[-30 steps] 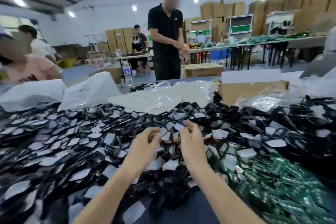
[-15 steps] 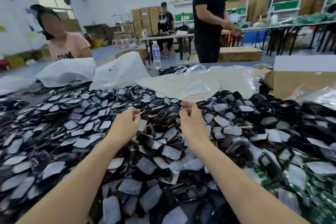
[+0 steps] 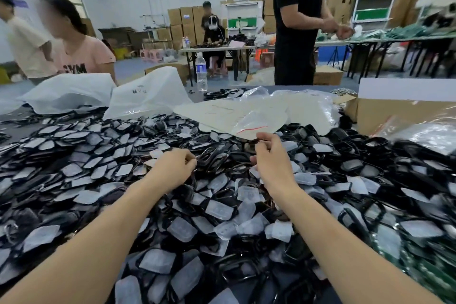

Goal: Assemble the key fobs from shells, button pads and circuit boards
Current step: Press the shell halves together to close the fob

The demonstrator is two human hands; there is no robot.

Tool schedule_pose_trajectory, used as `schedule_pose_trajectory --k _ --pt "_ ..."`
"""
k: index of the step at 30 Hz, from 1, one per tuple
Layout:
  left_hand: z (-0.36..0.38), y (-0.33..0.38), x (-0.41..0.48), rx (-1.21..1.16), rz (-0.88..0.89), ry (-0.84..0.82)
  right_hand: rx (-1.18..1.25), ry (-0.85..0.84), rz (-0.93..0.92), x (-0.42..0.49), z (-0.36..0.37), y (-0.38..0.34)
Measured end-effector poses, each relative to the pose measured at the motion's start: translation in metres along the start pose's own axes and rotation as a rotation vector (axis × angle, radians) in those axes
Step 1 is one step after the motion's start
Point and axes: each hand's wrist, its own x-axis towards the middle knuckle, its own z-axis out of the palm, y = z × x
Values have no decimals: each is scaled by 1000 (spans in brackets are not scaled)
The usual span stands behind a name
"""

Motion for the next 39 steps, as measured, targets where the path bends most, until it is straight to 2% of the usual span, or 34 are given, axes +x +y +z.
schedule_pose_trajectory --k 3,6,12,18,24,31,35,39 --pt "6 18 -3 31 101 -98 -3 11 -11 0 -10 0" --pt "14 29 -5 164 133 -192 -2 18 -19 0 -16 1" --pt "31 38 -5 356 95 -210 -13 49 -24 -1 -30 4" --pt "41 34 0 237 77 -232 -30 84 -39 2 -55 -3" --pt "41 32 -7 106 67 -172 -8 101 -49 -5 -77 -4" --pt "32 39 -15 -64 137 -85 7 112 -11 -18 -94 0" --pt "14 67 -26 -353 192 45 22 -3 -19 -25 -99 -5" --pt "10 115 -51 -553 344 -81 85 -184 -75 -36 -98 -7"
